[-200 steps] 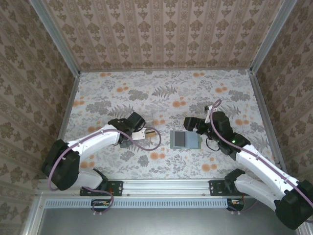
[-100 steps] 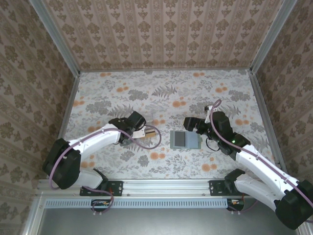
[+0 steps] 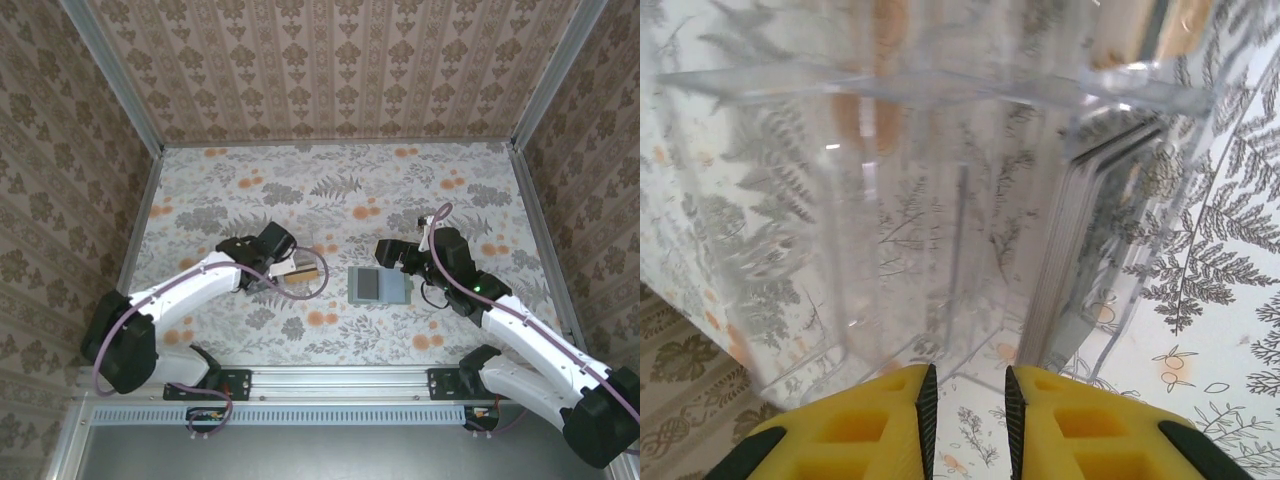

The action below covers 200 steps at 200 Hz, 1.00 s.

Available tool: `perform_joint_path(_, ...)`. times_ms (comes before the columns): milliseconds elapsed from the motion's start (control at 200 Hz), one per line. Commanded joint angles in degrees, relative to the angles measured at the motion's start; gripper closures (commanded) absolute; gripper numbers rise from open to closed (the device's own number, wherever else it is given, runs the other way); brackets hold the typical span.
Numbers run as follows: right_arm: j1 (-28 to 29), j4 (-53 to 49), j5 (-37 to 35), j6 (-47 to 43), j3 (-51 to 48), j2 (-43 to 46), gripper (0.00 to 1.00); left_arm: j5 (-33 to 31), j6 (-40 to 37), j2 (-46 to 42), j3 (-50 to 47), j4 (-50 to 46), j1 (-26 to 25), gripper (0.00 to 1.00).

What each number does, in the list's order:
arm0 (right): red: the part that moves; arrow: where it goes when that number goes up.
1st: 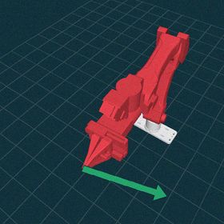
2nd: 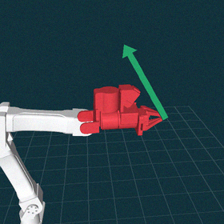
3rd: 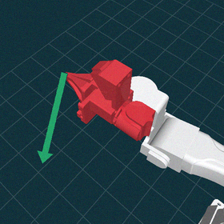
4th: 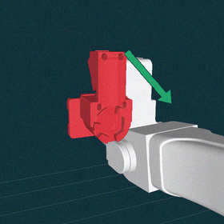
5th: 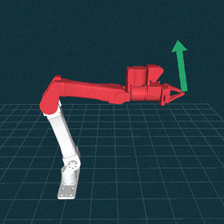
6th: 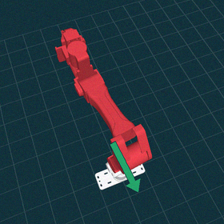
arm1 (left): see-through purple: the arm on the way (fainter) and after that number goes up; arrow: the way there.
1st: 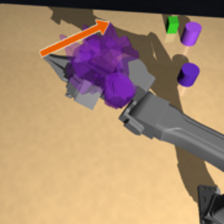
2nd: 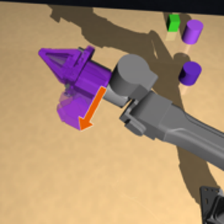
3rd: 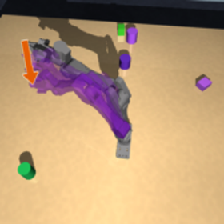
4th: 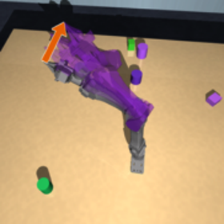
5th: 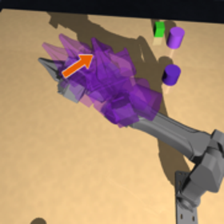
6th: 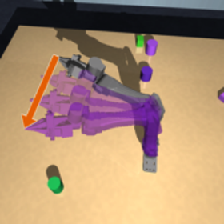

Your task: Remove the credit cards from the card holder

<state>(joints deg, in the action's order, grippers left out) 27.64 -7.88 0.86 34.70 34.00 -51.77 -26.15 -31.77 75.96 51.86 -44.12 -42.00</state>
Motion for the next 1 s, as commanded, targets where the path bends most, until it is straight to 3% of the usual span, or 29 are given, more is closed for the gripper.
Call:
perform_joint_path(0,-0.2,0.3,0.7,0.2,-0.8,0.3,0.00,1.0,7.8,-4.3,5.2,-3.5,0.0,0.71)
perform_joint_path(165,-0.3,1.0,0.2,-0.2,-1.3,0.4,0.00,5.5,22.2,-8.3,10.2,-5.3,0.4,0.48)
perform_joint_path(200,-0.3,1.5,-0.1,-0.4,-1.6,0.4,0.00,6.9,25.7,-9.2,10.6,-5.2,0.5,0.38)
perform_joint_path(270,-0.3,2.8,-1.0,-0.8,-2.4,0.5,0.00,8.9,31.9,-11.2,10.6,-4.8,1.0,0.06)
perform_joint_path(290,-0.3,3.0,-1.3,-0.9,-2.5,0.5,0.00,9.6,33.7,-11.8,10.4,-4.6,1.2,0.00)
perform_joint_path(410,-0.3,0.2,-2.4,-0.8,-1.4,0.4,0.00,16.3,40.2,-17.0,7.0,-1.2,3.1,0.00)
perform_joint_path(570,-0.3,-5.7,-3.1,0.4,0.0,2.3,0.00,29.8,48.8,-25.0,0.4,8.4,6.3,0.00)
perform_joint_path(820,-0.2,-13.7,-3.9,1.0,0.1,3.2,0.00,31.7,61.5,-21.0,-4.2,16.5,4.9,0.00)
perform_joint_path(995,-0.2,-15.2,-3.7,2.3,-1.0,2.8,0.00,26.3,66.6,-14.1,-4.7,24.7,-5.0,0.00)
